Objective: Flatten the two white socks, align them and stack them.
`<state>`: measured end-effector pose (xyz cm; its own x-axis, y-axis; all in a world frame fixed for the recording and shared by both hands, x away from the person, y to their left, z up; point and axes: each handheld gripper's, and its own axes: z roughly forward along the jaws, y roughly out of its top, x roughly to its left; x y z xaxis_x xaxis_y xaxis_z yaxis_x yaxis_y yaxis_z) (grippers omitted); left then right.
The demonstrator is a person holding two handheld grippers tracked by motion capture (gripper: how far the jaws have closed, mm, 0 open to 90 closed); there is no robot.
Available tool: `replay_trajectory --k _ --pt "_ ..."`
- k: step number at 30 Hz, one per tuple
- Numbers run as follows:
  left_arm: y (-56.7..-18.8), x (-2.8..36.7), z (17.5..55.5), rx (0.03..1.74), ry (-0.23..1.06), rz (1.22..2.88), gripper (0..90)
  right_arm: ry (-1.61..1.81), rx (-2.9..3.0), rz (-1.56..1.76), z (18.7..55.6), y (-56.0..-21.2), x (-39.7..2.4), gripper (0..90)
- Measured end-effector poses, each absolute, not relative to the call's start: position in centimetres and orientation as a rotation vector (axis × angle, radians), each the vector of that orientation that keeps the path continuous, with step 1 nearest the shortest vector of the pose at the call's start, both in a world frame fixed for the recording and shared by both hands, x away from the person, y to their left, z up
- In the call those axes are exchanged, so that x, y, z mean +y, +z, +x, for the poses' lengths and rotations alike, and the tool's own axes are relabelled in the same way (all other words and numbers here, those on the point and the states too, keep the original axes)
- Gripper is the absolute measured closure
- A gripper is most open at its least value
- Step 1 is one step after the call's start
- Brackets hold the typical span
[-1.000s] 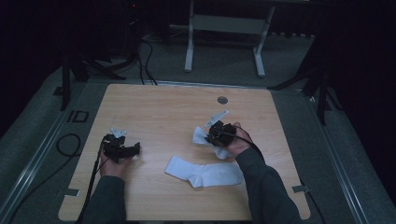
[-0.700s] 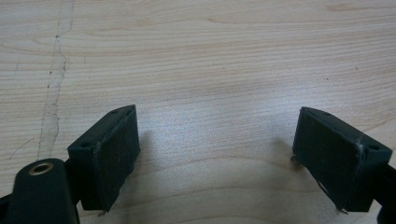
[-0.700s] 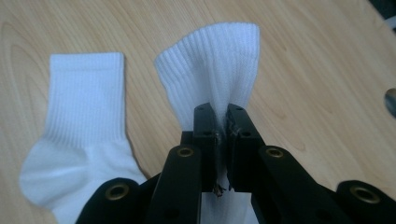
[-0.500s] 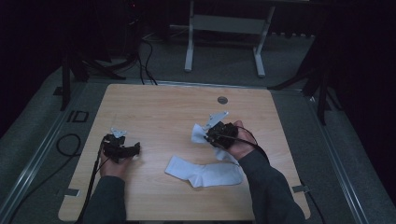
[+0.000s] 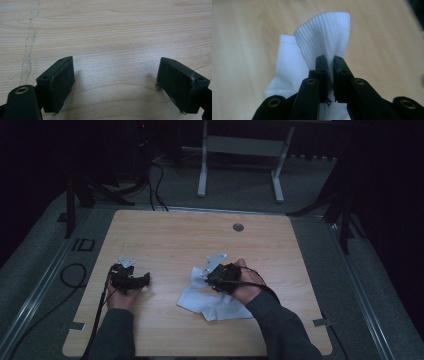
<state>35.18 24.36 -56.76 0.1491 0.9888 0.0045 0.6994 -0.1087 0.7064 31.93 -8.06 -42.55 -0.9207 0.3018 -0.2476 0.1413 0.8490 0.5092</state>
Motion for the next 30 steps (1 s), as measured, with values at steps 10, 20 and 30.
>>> replay_trajectory --k 10,20,30 --pt "-56.8 24.4 35.2 1.607 0.669 1.872 14.8 0.803 2.819 0.668 33.3 -47.8 -7.0 83.6" --pt "-56.8 24.4 35.2 1.607 0.671 1.871 14.8 0.821 2.830 0.712 32.8 -50.1 -6.0 83.5" --pt "-56.8 24.3 35.2 1.607 0.670 1.870 14.8 0.830 2.855 0.716 32.8 -52.1 -5.2 82.9"
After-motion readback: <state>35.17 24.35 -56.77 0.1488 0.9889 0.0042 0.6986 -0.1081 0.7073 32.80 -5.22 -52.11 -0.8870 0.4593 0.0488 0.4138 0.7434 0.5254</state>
